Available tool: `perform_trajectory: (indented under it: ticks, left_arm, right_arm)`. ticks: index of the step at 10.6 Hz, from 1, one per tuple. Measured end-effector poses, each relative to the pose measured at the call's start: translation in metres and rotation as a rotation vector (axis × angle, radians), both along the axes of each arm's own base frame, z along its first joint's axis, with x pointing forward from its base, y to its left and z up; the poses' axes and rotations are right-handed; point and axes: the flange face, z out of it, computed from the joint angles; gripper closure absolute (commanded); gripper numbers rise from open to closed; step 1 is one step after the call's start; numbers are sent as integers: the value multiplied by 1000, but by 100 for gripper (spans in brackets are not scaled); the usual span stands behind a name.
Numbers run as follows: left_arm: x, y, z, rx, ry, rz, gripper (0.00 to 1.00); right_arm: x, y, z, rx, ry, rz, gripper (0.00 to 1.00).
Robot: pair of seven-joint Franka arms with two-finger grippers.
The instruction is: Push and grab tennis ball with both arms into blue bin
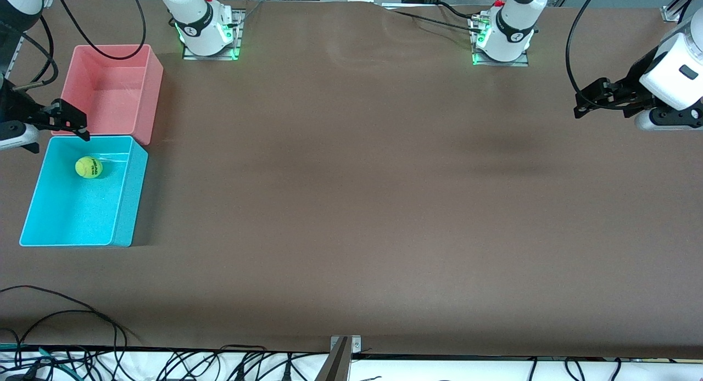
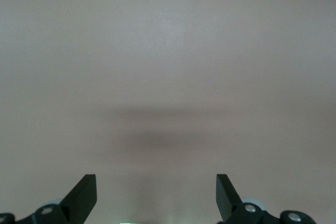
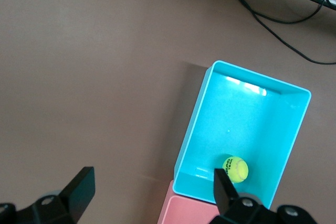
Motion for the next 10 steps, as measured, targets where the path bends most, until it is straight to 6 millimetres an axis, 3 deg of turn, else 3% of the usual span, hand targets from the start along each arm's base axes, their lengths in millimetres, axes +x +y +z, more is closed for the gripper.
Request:
perform_trajectory:
  ticks: [10]
  left_arm:
    - [-1,2,-1,1,7,3,0]
  right_arm:
    - [1,11,0,28,-3,-27,0]
